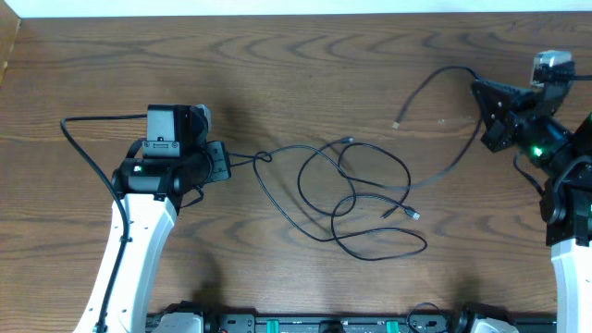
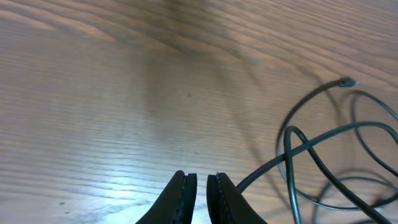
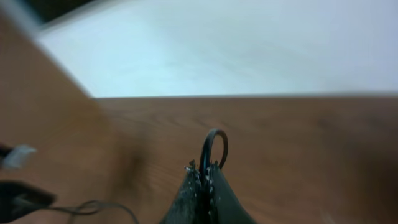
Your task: Untangle cables
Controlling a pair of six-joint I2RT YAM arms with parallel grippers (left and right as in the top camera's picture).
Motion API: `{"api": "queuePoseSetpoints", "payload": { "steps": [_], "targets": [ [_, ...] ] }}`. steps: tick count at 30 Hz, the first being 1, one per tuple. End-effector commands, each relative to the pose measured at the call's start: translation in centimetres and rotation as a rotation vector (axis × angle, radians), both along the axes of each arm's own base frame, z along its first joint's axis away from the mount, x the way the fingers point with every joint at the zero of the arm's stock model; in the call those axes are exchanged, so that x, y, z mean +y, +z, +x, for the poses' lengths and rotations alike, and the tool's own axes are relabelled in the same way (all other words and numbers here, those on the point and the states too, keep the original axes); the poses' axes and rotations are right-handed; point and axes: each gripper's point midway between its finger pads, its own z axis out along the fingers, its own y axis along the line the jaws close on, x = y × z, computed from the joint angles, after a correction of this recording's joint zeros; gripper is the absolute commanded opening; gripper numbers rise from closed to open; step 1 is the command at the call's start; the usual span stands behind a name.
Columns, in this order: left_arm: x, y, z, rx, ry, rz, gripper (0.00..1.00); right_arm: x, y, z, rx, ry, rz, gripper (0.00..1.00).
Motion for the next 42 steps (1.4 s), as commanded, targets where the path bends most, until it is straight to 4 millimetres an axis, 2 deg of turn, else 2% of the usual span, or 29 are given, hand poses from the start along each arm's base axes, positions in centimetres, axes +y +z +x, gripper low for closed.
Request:
{"api": "queuePoseSetpoints", "payload": {
  "steps": [1, 3, 5, 6, 10, 13, 14, 17, 19, 20, 23, 26, 28, 30, 34, 36, 38, 39, 42],
  "targets": [
    [1.8, -0.1, 0.3, -0.001, 0.051, 0.088, 0.16, -4.8, -1.9, 0.9, 0.09, -0.283, -0.074, 0.01],
    [2.4, -0.1, 0.3, -0.002, 0.07, 0.122, 0.17, -6.6, -3.2, 0.7, 0.163, -0.407, -0.059, 0.01],
    [2.6, -0.1, 0.3, -0.003, 0.075, 0.13, 0.3, -7.0, -4.1, 0.6, 0.2, -0.434, -0.056, 0.01],
    [2.6, -0.1, 0.3, -0.003, 0.074, 0.13, 0.34, -6.9, -4.5, 0.6, 0.216, -0.428, -0.054, 0.01],
    [2.6, -0.1, 0.3, -0.003, 0.075, 0.13, 0.36, -6.0, -6.4, 0.7, 0.29, -0.377, -0.031, 0.01],
    [2.6, -0.1, 0.3, -0.003, 0.075, 0.13, 0.36, -4.0, -8.2, 0.8, 0.367, -0.267, 0.024, 0.01],
    [2.6, -0.1, 0.3, -0.003, 0.075, 0.13, 0.41, -3.0, -8.8, 0.8, 0.391, -0.218, 0.043, 0.01],
    [2.6, -0.1, 0.3, -0.003, 0.075, 0.129, 0.7, 0.8, -9.7, 0.4, 0.419, -0.001, 0.082, 0.01],
    [2.2, -0.1, 0.2, 0.002, 0.064, 0.108, 0.95, 2.9, -9.7, 0.0, 0.419, 0.115, 0.106, 0.01],
    [1.2, -0.1, 0.1, 0.008, 0.038, 0.059, 0.95, 4.3, -9.7, -0.3, 0.414, 0.184, 0.103, 0.01],
    [-1.2, 0.2, -0.2, 0.014, -0.031, -0.065, 0.95, 6.0, -10.6, -0.7, 0.42, 0.239, 0.053, 0.01],
    [-3.9, 1.0, -0.8, 0.022, -0.114, -0.216, 0.95, 6.9, -11.8, -0.6, 0.451, 0.228, -0.007, 0.01],
    [-5.4, 1.6, -1.2, 0.027, -0.159, -0.297, 0.95, 6.6, -12.8, -0.3, 0.471, 0.178, -0.07, 0.01],
    [-5.2, 1.5, -1.3, 0.052, -0.113, -0.309, 0.95, 5.9, -13.7, 0.0, 0.501, 0.101, -0.117, 0.01],
    [-0.5, -1.1, -2.3, 0.196, 0.35, -0.203, 0.95, 5.5, -14.5, -0.2, 0.542, 0.041, -0.145, 0.01],
    [-0.6, -1.9, -3.2, 0.283, 0.504, -0.265, 0.95, 5.7, -14.7, -0.5, 0.555, 0.05, -0.148, 0.01],
    [-3.0, -1.9, -3.4, 0.346, 0.456, -0.391, 0.95, 5.9, -15.0, -0.9, 0.573, 0.056, -0.152, 0.01],
    [-5.0, -1.4, -3.5, 0.382, 0.358, -0.484, 0.95, 6.0, -15.2, -1.2, 0.587, 0.06, -0.154, 0.01],
    [-7.7, -0.9, -3.9, 0.4, 0.118, -0.574, 0.95, 5.9, -15.4, -1.6, 0.606, 0.06, -0.156, 0.01]
  ]
}}
